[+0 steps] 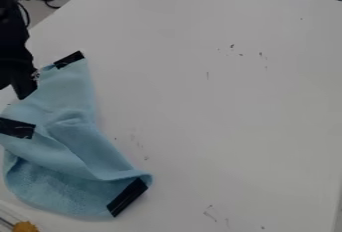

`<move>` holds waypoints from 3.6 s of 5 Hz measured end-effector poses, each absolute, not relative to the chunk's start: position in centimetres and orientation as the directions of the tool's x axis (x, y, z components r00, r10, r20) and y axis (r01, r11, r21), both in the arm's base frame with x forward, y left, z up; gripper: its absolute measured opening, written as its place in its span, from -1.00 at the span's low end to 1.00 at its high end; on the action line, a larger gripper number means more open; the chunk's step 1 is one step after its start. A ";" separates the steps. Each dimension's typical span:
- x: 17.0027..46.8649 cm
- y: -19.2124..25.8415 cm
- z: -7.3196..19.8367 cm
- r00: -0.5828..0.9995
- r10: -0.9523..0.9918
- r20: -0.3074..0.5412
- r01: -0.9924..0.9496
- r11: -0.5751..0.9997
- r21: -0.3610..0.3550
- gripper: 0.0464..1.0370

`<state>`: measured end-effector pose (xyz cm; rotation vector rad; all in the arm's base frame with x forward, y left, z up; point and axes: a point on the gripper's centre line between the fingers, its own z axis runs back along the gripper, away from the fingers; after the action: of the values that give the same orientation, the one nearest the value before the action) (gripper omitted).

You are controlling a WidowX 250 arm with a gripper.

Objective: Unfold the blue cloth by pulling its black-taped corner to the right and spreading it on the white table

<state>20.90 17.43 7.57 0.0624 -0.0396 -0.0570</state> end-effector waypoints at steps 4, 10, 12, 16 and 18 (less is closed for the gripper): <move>16.9 17.7 2.5 0.986 -0.135 0.098 0.134 0.991 0.014 0.92; 18.1 17.1 4.5 0.992 -0.113 0.047 0.111 0.993 0.039 -0.54; 21.3 14.4 9.9 0.991 -0.083 0.105 0.066 0.985 0.159 -0.72; 34.8 1.9 6.5 0.896 -0.415 0.158 0.401 0.909 0.113 -0.74; 35.9 -1.8 3.3 0.867 -0.467 0.177 0.470 0.882 0.023 -0.67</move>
<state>35.93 -1.82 3.33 -0.0213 -0.1795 -0.4904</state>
